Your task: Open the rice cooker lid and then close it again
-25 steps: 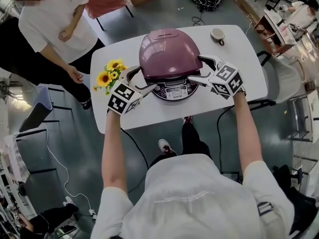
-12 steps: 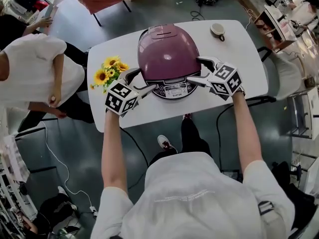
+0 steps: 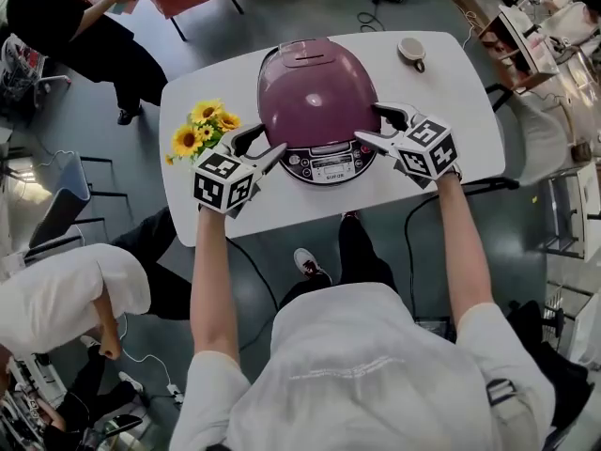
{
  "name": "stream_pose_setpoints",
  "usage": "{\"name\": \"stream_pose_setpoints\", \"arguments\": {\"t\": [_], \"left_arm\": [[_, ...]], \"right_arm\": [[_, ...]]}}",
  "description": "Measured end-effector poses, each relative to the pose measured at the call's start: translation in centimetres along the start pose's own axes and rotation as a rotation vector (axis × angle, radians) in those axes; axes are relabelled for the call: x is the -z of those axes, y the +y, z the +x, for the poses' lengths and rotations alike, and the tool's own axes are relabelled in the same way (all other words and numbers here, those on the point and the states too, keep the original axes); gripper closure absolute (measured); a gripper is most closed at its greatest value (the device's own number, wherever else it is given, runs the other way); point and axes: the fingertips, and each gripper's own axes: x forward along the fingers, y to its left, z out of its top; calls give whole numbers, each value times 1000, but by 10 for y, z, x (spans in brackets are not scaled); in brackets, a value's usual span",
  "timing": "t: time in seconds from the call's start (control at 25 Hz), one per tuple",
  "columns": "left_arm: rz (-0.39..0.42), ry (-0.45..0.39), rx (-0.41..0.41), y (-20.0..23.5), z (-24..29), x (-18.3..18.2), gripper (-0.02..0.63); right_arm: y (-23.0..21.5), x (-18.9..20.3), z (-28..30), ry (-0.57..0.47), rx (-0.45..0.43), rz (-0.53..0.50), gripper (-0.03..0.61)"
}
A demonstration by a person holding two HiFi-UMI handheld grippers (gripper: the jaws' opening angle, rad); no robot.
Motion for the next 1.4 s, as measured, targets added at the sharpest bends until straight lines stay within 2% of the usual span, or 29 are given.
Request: {"name": "stream_pose_setpoints", "arguments": {"t": [0.52, 0.76, 0.88, 1.4], "left_arm": [[-3, 38, -25, -1, 1, 0, 351], [3, 65, -25, 0, 1, 1, 348], [4, 78, -19, -1, 2, 1, 347], [-6, 35, -22, 2, 5, 3, 345]], "right_arm": [[0, -1, 2, 38, 47, 37, 265], [1, -2, 4, 101, 39, 19, 264], [1, -2, 3, 83, 44, 26, 264], [-5, 2, 3, -24, 69, 62, 265]]}}
